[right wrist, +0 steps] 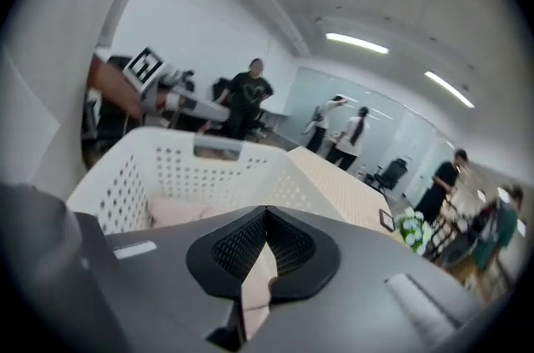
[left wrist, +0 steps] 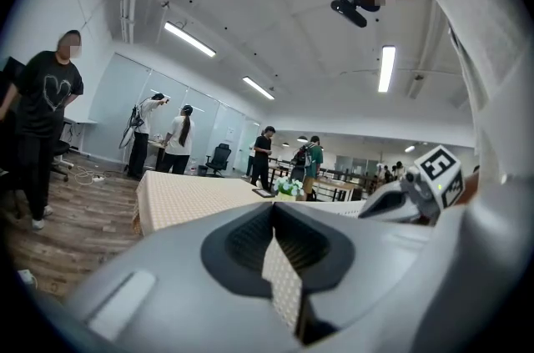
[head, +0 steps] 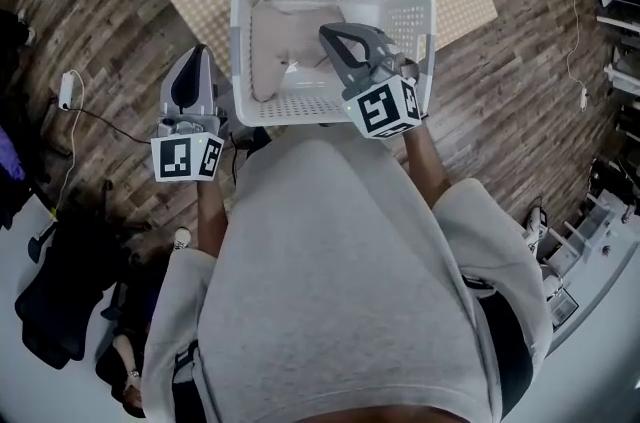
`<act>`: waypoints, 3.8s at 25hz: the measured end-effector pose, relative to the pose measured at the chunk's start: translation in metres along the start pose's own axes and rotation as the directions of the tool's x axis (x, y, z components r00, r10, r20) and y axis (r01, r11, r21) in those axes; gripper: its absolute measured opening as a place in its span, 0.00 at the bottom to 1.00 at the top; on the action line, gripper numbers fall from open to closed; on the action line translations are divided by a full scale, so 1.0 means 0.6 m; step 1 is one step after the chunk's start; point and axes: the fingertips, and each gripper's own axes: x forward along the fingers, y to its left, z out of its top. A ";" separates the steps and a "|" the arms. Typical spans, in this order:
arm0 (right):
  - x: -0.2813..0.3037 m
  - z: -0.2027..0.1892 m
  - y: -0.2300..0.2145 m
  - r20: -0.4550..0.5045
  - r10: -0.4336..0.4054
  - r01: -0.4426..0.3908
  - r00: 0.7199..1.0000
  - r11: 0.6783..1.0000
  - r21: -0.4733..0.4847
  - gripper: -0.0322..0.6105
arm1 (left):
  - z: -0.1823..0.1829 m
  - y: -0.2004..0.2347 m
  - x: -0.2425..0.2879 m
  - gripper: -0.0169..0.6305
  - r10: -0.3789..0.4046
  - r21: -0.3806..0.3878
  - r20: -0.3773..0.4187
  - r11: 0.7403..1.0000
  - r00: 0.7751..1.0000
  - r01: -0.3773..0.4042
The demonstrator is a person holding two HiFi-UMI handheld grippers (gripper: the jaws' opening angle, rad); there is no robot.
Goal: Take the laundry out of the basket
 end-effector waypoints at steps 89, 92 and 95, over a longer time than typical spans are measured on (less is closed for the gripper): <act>-0.122 0.114 -0.032 0.342 -0.364 0.020 0.866 0.709 0.705 0.32 | 0.165 -0.113 -0.053 0.04 -0.206 0.127 0.243 0.976 0.948 0.179; -0.131 0.120 -0.017 0.327 -0.376 0.038 0.867 0.704 0.709 0.32 | 0.167 -0.127 -0.061 0.04 -0.241 0.139 0.234 0.967 0.942 0.213; -0.151 0.135 -0.003 0.332 -0.400 0.047 0.854 0.696 0.717 0.32 | 0.163 -0.137 -0.075 0.04 -0.274 0.140 0.221 0.959 0.936 0.248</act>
